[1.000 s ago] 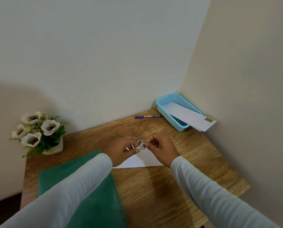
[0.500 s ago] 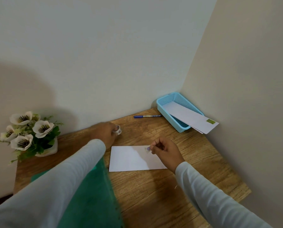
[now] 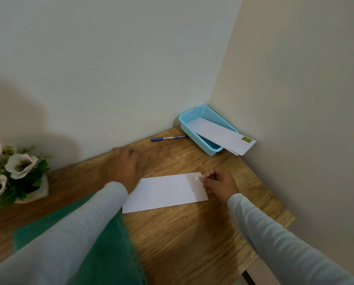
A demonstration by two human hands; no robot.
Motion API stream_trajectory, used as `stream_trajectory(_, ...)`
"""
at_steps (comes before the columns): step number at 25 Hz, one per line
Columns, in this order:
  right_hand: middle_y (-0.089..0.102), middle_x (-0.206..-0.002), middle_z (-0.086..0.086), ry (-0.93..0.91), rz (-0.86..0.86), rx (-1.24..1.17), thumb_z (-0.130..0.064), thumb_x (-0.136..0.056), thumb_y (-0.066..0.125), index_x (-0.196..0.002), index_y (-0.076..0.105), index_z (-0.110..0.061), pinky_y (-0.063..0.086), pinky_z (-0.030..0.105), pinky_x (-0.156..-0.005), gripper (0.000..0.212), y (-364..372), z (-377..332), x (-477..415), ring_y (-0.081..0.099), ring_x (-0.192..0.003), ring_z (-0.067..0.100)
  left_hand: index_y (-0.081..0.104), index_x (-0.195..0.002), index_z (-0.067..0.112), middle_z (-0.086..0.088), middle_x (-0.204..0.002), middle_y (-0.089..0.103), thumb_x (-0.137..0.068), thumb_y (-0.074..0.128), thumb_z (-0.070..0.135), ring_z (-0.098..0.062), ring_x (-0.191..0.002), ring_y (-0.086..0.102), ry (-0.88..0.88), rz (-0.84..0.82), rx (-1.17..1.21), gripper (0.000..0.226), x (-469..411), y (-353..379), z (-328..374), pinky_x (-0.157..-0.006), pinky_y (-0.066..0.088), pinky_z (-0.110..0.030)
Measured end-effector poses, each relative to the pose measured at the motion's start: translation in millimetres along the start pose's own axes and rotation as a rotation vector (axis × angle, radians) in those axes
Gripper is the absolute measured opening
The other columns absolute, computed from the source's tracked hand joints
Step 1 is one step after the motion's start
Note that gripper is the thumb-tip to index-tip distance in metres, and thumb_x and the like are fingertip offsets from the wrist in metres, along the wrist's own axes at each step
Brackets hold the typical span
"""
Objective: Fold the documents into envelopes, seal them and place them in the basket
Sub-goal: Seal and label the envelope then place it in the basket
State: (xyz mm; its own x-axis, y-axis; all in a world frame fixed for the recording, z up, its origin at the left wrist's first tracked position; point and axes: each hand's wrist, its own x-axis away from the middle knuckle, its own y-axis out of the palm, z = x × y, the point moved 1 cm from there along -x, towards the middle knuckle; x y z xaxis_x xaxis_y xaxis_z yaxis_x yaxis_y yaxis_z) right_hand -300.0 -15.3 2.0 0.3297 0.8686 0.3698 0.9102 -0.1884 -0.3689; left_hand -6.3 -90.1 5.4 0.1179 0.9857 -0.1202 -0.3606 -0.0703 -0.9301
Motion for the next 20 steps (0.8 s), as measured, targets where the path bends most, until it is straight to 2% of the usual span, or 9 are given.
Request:
stream_trajectory(3, 0.072, -0.1, 0.006, 0.018, 0.01, 0.001, -0.018, -0.085, 0.082, -0.099, 0.066, -0.016, 0.062, 0.044, -0.086, 0.021, 3, 4, -3, 0.072, -0.093, 0.028, 0.065, -0.124, 0.027, 0.005, -0.131, 0.056, -0.098, 0.062, 0.023, -0.019, -0.115, 0.056, 0.138, -0.159, 0.233, 0.027, 30, 20, 43, -0.096, 0.046, -0.028)
stream_trajectory(6, 0.071, -0.102, 0.004, 0.031, 0.036, 0.026, -0.02, -0.084, 0.084, -0.098, 0.065, -0.022, 0.062, 0.041, -0.088, 0.023, 7, 3, -7, 0.071, -0.091, 0.022, 0.063, -0.125, 0.032, 0.011, -0.135, 0.054, -0.1, 0.06, 0.029, -0.014, -0.124, 0.048, 0.238, -0.248, 0.251, 0.025, 44, 46, 74, -0.106, 0.039, -0.026)
stream_trajectory(9, 0.073, -0.097, 0.002, 0.03, 0.047, 0.064, -0.019, -0.085, 0.083, -0.09, 0.068, -0.02, 0.062, 0.041, -0.087, 0.015, 8, 2, -11, 0.07, -0.088, 0.02, 0.061, -0.13, 0.03, 0.008, -0.138, 0.055, -0.101, 0.056, 0.034, -0.016, -0.129, 0.044, 0.3, -0.24, 0.174, 0.029, 38, 62, 85, -0.112, 0.034, -0.031)
stream_trajectory(15, 0.071, -0.095, -0.004, 0.02, 0.071, 0.133, -0.018, -0.087, 0.08, -0.084, 0.071, -0.022, 0.061, 0.044, -0.088, 0.01, 14, 6, -22, 0.067, -0.091, 0.019, 0.053, -0.14, 0.029, 0.005, -0.14, 0.054, -0.102, 0.052, 0.036, -0.02, -0.13, 0.044, 0.368, -0.212, 0.082, 0.039, 35, 77, 85, -0.114, 0.033, -0.039)
stream_trajectory(20, 0.072, -0.088, -0.006, -0.016, 0.058, 0.2, -0.022, -0.086, 0.079, -0.081, 0.074, -0.025, 0.06, 0.038, -0.084, 0.008, 23, 6, -31, 0.069, -0.087, 0.018, 0.049, -0.144, 0.034, 0.003, -0.128, 0.056, -0.099, 0.054, 0.032, -0.024, -0.119, 0.048, 0.421, -0.156, -0.031, 0.045, 39, 87, 81, -0.102, 0.043, -0.043)
